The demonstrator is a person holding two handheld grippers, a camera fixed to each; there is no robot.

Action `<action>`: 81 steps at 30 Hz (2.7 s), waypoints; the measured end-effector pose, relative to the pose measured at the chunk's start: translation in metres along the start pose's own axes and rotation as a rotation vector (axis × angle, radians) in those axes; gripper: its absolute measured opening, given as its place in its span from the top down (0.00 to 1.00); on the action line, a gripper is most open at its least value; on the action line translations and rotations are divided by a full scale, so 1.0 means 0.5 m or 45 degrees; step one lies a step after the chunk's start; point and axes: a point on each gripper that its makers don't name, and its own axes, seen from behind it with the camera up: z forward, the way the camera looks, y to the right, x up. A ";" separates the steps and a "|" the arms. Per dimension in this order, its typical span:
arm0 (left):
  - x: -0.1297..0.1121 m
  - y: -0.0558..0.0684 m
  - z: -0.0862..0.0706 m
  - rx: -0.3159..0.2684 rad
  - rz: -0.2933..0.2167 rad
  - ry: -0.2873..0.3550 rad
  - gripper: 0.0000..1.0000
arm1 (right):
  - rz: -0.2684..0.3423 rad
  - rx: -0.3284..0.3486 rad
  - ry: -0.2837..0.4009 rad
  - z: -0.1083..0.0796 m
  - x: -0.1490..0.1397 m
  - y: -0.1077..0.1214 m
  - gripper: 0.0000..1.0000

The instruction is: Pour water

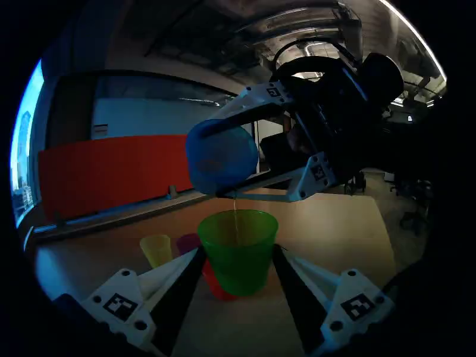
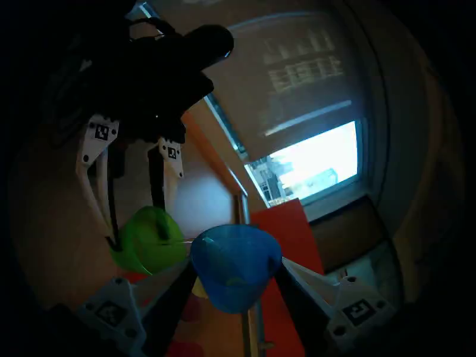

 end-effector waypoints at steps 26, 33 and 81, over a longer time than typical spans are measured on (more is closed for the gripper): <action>0.005 0.005 -0.003 -0.006 -0.004 0.010 0.19 | -0.024 0.000 0.002 -0.001 0.009 0.001 0.11; 0.004 0.005 -0.004 -0.004 -0.006 0.012 0.19 | -0.031 0.003 0.002 -0.001 0.011 0.000 0.11; 0.003 0.011 -0.005 -0.013 -0.002 0.019 0.19 | -0.090 0.006 0.000 -0.007 0.016 0.002 0.11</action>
